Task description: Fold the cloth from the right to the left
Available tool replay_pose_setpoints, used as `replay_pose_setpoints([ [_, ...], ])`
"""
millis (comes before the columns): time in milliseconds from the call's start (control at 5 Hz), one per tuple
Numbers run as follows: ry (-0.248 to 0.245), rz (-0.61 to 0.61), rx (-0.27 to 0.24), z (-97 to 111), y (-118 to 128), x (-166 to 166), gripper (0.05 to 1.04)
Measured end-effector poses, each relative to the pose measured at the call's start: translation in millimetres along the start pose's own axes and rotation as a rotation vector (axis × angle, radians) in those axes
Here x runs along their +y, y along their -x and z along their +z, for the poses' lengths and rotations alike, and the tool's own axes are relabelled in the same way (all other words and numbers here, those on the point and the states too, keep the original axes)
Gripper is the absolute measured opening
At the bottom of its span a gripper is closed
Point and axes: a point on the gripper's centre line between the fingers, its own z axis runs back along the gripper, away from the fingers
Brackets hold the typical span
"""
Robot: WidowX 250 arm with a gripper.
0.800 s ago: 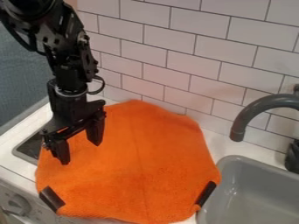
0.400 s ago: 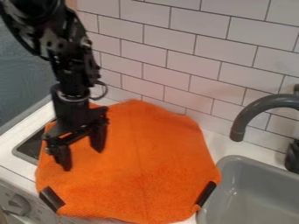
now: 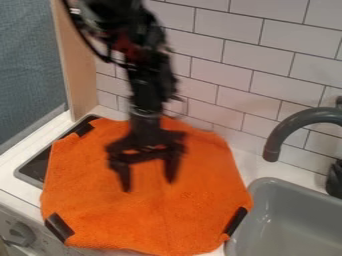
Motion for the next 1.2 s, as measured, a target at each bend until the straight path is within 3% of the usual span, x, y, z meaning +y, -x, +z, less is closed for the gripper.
replay_pose_setpoints([
  [200,0.02,-0.18,-0.03,5.5,15.5,-27.4,0.999],
  [400,0.03,-0.301,-0.029,1.0,30.9,-44.4,0.999],
  [600,0.054,-0.342,-0.022,-7.8,33.7,-55.3,0.999],
  [1200,0.042,-0.45,0.033,-41.3,37.0,-86.7,0.999],
])
